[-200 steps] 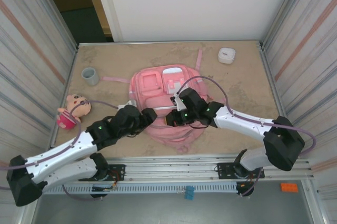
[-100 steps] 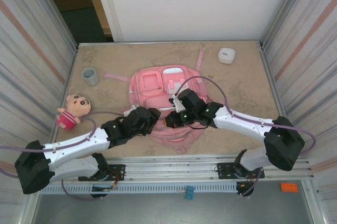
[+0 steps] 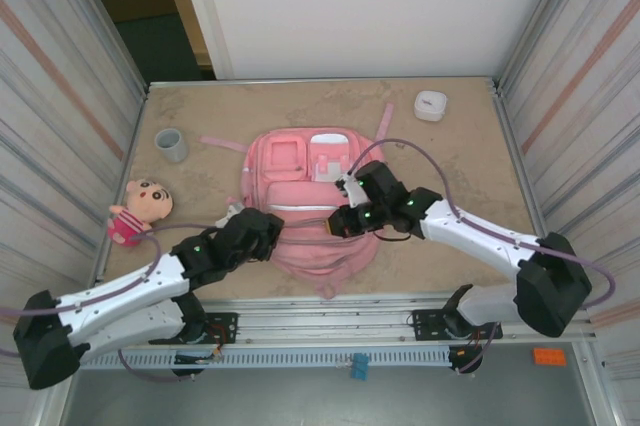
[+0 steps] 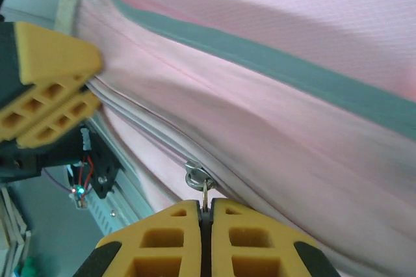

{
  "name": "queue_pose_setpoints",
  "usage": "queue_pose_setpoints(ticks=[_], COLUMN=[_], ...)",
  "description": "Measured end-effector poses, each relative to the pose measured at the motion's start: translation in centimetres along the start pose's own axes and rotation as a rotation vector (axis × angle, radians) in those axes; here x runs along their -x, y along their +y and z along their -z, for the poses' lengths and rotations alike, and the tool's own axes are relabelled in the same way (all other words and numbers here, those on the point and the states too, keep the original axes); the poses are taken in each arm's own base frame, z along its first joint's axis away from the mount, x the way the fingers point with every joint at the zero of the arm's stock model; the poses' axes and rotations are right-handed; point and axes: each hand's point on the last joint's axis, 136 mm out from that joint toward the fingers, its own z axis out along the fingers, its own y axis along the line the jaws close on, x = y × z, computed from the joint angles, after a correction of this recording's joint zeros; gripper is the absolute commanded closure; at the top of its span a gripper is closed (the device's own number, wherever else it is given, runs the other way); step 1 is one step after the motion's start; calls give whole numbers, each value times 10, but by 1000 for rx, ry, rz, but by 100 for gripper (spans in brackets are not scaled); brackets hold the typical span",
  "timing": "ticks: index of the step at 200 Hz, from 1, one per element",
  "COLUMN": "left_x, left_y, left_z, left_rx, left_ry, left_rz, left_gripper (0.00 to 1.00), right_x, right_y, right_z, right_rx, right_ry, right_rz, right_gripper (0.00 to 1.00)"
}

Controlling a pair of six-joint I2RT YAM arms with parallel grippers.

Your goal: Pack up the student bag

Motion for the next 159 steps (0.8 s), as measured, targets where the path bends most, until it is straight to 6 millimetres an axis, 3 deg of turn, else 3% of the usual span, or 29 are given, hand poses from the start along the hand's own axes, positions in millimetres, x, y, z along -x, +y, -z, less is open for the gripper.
queue_pose_setpoints(ticks=[34, 62, 114, 130, 159], left_x=[22, 22, 33, 32, 29], left_y=[4, 7, 17, 2, -54], left_z=[18, 20, 15, 17, 31], left_rx=[-14, -9, 92, 108, 22], left_ry=[-17, 24, -16, -16, -19], left_rz=[14, 0, -135, -239, -521], left_gripper=[98, 93, 43, 35, 36], right_x=[10, 11, 14, 14, 14], right_y=[-33, -32, -38, -41, -41], right_z=[30, 32, 33, 33, 35], right_rx=[-26, 7, 11, 6, 11], right_ry=[-39, -31, -38, -46, -57], right_rz=[-67, -46, -62, -67, -63], right_gripper=[100, 100, 100, 100, 100])
